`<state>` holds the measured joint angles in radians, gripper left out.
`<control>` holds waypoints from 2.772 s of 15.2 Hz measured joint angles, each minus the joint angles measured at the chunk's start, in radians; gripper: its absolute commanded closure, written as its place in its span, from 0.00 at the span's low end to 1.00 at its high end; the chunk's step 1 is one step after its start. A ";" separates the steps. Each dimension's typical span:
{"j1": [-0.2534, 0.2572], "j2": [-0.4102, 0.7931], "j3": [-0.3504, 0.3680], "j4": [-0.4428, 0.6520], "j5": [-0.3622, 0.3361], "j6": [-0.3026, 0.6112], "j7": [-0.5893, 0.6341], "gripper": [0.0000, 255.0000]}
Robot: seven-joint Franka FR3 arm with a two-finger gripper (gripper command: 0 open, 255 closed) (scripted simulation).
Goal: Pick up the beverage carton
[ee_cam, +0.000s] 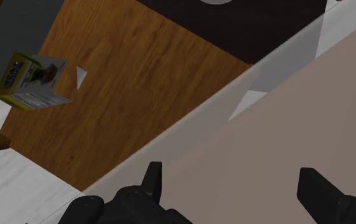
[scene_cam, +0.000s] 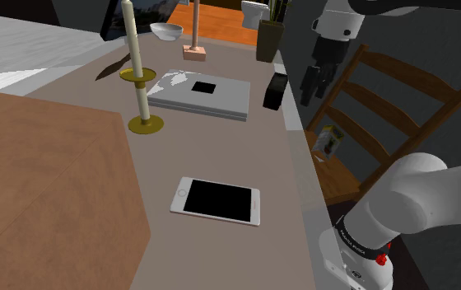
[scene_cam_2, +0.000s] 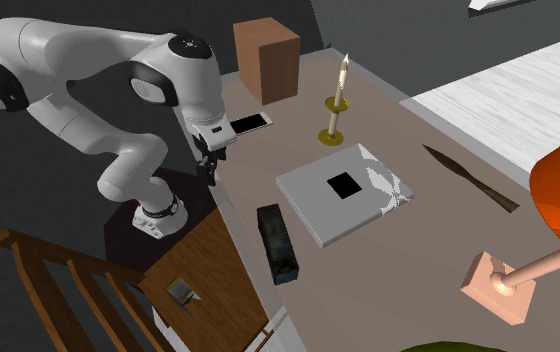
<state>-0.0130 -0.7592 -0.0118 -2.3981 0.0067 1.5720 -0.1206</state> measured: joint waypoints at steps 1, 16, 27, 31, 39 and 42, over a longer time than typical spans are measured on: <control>0.000 0.000 0.000 0.000 0.000 0.000 0.000 0.00; -0.234 0.494 0.103 0.329 0.010 0.204 0.771 0.00; -0.257 0.553 0.102 0.287 -0.001 0.311 0.866 1.00; -0.257 0.552 0.102 0.286 0.000 0.314 0.865 1.00; -0.256 0.548 0.103 0.306 0.000 0.287 0.866 1.00; -0.257 0.546 0.101 0.343 0.000 0.247 0.864 1.00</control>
<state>-0.2701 -0.2136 0.0893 -2.0553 0.0066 1.8187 0.7432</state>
